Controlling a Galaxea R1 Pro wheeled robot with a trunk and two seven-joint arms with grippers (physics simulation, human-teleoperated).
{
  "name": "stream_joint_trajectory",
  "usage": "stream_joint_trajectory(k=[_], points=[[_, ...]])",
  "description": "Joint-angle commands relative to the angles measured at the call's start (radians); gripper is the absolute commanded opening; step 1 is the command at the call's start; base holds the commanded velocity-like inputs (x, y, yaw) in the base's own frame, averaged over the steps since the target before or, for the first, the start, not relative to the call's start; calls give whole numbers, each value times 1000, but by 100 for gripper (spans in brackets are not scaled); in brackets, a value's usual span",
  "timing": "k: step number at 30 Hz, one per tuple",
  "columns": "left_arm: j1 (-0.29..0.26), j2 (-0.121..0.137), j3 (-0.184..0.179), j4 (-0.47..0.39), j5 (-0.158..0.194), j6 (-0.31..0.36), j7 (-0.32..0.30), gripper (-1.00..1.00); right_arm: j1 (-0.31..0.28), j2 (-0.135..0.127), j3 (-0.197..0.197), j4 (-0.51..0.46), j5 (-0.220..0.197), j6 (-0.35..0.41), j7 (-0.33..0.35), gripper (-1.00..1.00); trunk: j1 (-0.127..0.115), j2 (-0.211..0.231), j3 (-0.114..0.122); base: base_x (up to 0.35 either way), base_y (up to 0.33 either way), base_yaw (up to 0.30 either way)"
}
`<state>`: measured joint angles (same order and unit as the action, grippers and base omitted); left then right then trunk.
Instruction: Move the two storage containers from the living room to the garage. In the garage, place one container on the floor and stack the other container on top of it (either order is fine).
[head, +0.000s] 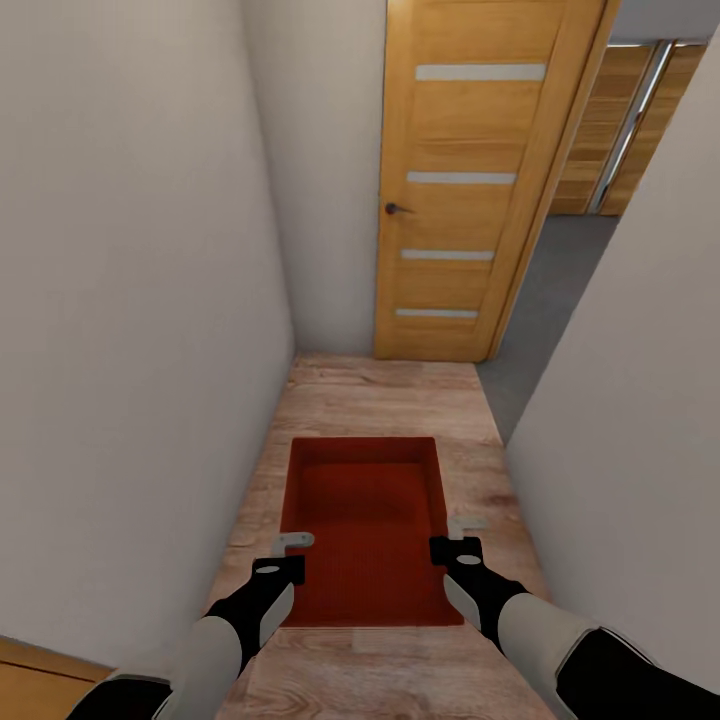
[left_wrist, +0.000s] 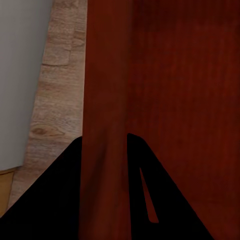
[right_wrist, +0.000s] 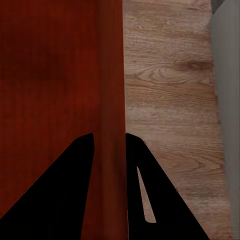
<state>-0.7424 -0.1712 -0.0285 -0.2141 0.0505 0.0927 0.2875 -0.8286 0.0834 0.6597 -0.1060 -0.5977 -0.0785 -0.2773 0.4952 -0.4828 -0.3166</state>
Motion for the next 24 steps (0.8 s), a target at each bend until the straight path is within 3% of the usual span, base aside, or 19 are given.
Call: stream_joint_trajectory(k=[1,18,24], points=[[0,9,-8,-5,-20,7,13,-100,-1,-1,-12,25,-21,-7,-9,-100,1,-1,-1,325,0,0],[0,9,-8,-5,-20,7,13,-100,-1,-1,-12,25,-21,-7,-9,-100,1,-1,-1,325,0,-1],[0,9,-8,-5,-20,7,13,-100,-1,-1,-12,25,-21,-7,-9,-100,1,-1,-1,325,0,-124]])
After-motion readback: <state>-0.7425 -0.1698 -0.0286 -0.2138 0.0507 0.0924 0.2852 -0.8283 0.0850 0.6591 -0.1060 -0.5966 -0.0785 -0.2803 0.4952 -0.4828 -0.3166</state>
